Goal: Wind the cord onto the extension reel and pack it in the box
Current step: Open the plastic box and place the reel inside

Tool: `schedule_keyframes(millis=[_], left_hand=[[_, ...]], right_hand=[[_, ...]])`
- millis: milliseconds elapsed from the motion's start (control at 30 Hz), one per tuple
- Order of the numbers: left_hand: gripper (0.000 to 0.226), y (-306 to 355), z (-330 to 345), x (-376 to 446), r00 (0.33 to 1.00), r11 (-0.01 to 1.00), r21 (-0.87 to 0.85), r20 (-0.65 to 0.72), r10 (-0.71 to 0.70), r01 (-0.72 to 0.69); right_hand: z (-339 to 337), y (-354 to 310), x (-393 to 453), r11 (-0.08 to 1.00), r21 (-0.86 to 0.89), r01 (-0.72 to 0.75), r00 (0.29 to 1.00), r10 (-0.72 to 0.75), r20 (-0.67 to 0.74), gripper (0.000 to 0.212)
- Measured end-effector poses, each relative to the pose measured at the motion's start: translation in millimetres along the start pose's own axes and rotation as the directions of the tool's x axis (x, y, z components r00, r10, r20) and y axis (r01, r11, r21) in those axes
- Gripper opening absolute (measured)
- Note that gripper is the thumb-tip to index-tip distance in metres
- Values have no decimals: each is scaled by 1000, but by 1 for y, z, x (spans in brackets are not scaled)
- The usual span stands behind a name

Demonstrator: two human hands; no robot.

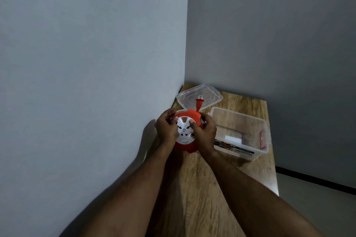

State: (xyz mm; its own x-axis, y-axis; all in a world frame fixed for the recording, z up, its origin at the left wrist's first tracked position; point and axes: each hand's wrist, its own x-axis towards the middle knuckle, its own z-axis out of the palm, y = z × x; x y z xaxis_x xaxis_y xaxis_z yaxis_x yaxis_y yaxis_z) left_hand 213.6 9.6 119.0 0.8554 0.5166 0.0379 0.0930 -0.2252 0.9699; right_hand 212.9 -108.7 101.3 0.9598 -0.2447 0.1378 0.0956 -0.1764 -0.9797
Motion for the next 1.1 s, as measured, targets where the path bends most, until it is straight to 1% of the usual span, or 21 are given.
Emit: schedule_keyframes(millis=[133, 267, 333, 433, 633, 767, 867, 1000, 1100], left_hand=[[32, 31, 29, 12, 994, 993, -75, 51, 98, -94], [31, 50, 67, 15, 976, 982, -91, 130, 176, -165], [33, 56, 86, 14, 966, 977, -122, 168, 197, -178], [34, 60, 111, 9, 953, 973, -138, 218, 210, -183], [36, 56, 155, -1, 926, 971, -148, 303, 226, -189], [38, 52, 174, -5, 914, 973, -156, 343, 215, -170], [39, 45, 183, -2, 911, 980, -139, 369, 182, -140], [39, 26, 185, 0, 912, 990, -87, 387, 134, -109], [38, 12, 182, -3, 912, 993, -34, 394, 114, -110]], right_hand=[[-25, -16, 27, 999, -1, 47, 995, -47, -89, 43], [-56, -20, 46, 999, -3, 53, 981, -53, -188, 46], [-71, -17, 52, 998, -5, 55, 972, -55, -230, 48], [-90, -11, 59, 999, 1, 51, 962, -49, -267, 44], [-122, 10, 69, 1000, -1, -24, 935, 22, -354, 42], [-135, 23, 77, 998, -11, -55, 924, 47, -380, 44], [-139, 35, 81, 996, -26, -85, 929, 70, -364, 43], [-136, 52, 78, 987, -68, -147, 938, 117, -326, 32], [-136, 54, 77, 965, -130, -227, 936, 180, -302, 24]])
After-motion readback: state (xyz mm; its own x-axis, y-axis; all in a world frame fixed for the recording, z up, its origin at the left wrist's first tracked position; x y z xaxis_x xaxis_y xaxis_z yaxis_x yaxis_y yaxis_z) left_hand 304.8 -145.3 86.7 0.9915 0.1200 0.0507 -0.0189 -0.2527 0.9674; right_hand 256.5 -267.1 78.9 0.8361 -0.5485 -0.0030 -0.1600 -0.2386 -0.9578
